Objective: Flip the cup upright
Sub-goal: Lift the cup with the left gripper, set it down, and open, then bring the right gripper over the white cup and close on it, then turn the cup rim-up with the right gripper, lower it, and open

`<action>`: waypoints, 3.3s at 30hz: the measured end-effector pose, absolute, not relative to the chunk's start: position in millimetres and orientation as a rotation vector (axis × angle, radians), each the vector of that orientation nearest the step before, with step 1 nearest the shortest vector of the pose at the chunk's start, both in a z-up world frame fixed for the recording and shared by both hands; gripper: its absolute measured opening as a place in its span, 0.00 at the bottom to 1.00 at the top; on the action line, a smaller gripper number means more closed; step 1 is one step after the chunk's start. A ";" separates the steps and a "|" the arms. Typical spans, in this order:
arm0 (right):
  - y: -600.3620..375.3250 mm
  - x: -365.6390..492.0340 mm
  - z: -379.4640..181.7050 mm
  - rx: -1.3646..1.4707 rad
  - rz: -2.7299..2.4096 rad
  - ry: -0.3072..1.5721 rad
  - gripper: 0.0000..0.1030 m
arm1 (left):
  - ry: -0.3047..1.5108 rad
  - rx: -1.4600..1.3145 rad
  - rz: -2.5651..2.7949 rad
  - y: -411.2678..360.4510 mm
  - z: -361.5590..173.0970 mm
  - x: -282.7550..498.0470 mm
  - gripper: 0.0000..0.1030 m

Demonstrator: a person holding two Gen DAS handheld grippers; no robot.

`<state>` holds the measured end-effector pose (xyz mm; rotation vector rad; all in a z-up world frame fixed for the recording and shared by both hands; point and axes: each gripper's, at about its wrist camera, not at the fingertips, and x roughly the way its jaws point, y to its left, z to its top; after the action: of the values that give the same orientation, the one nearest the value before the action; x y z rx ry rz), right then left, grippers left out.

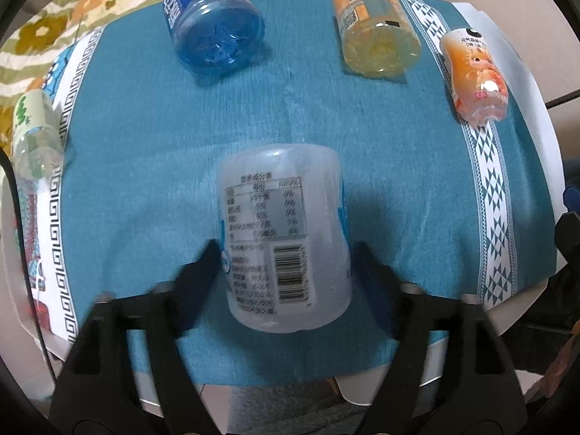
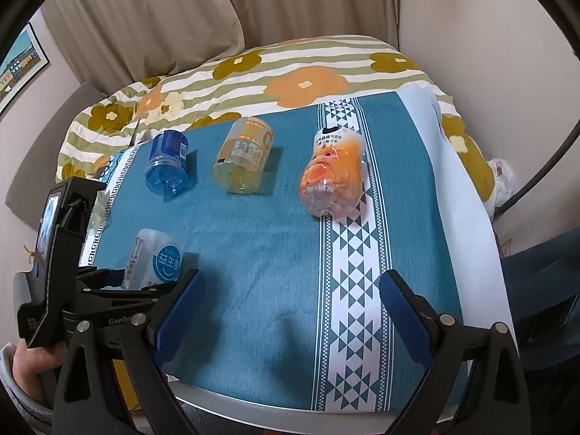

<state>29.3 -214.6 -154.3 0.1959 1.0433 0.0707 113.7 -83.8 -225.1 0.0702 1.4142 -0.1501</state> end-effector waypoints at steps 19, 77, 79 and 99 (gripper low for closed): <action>-222.6 16.0 -122.9 0.169 0.127 0.985 0.93 | 1.260 0.073 -0.080 -85.8 -155.5 83.1 0.97; -110.1 168.0 -203.2 0.512 0.319 1.632 0.49 | 1.239 -0.057 -0.164 78.3 -171.7 94.7 1.00; -114.6 159.1 -179.5 0.498 0.288 1.477 0.49 | 1.232 -0.063 -0.163 80.9 -168.1 95.8 1.00; -58.4 92.5 -182.0 0.168 -0.158 0.746 0.49 | 1.235 0.092 -0.123 104.4 -177.9 83.5 1.00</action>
<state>92.5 -58.4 -182.0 0.1676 0.7463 -0.1579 83.5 104.4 -177.9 0.0922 1.2351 -0.1232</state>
